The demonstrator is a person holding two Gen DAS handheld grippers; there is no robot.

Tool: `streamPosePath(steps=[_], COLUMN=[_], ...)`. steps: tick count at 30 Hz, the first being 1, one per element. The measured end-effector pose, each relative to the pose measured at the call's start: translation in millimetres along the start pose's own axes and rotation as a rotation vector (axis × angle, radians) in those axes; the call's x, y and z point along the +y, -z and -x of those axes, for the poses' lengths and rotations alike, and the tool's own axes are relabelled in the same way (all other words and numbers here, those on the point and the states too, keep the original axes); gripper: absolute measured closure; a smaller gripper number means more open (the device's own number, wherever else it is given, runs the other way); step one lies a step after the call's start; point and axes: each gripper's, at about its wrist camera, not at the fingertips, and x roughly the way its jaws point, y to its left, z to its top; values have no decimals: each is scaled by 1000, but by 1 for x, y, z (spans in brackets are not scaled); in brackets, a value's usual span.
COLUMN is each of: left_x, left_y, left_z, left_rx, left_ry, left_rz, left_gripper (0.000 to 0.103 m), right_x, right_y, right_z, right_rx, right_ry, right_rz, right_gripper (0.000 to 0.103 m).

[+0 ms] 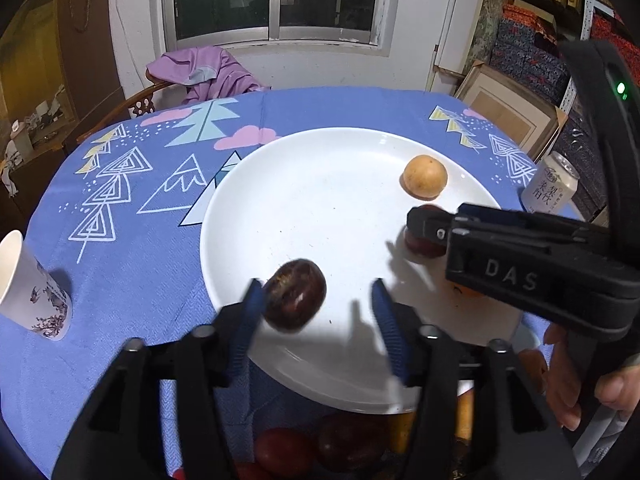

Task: Organize fruits
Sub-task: 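Place the dark fruit and red plum on the plate, opening both grippers, then close the left gripper on the large orange while the right grasps a small tan fruit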

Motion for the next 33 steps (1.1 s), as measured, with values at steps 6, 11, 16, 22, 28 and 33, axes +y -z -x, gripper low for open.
streamPosePath(steps=[6, 11, 16, 22, 28, 33], left_x=[2, 17, 34, 51, 51, 39], left_y=[-2, 10, 59, 134, 163, 161], left_z=[36, 100, 154, 156, 138, 129], left_rx=[-82, -176, -231, -192, -174, -173], left_ry=[-11, -58, -112, -168, -212, -238], left_rz=[16, 54, 89, 141, 123, 39], left_gripper=[37, 19, 8, 4, 4, 4], right_x=[-2, -4, -7, -13, -1, 5], right_y=[-2, 25, 84, 175, 200, 201], right_z=[59, 126, 183, 201, 184, 179], right_rx=[-117, -221, -337, -422, -375, -358], right_ry=[-12, -8, -16, 3, 82, 91], right_rz=[-1, 13, 11, -11, 67, 90], right_gripper=[43, 33, 15, 5, 5, 5])
